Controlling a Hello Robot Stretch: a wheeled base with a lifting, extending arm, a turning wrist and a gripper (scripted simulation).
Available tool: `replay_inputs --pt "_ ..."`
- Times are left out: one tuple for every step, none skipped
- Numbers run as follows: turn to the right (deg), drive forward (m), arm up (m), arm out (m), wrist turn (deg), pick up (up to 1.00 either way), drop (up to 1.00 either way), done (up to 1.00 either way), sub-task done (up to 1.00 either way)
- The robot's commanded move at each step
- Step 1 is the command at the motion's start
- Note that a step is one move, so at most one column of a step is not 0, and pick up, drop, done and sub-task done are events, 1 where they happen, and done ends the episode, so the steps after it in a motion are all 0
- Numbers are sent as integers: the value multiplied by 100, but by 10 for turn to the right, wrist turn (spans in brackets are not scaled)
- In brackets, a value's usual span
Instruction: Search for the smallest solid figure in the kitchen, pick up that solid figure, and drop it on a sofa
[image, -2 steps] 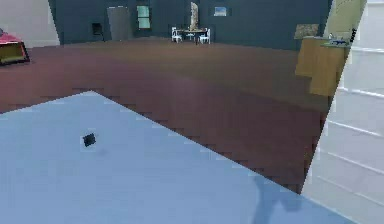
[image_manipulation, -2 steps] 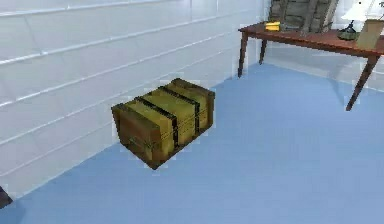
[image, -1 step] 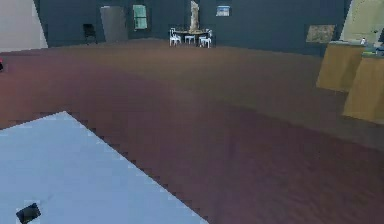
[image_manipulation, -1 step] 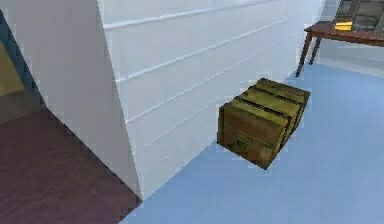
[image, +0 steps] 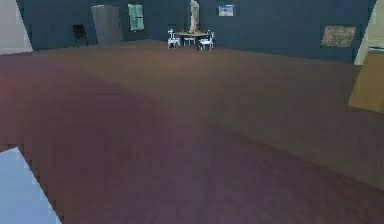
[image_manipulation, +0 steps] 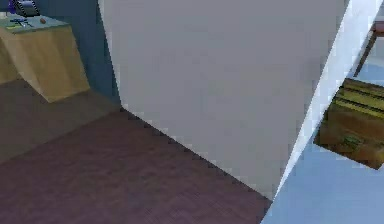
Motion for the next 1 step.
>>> replay_inputs --pt "0 100 0 0 0 0 0 0 0"
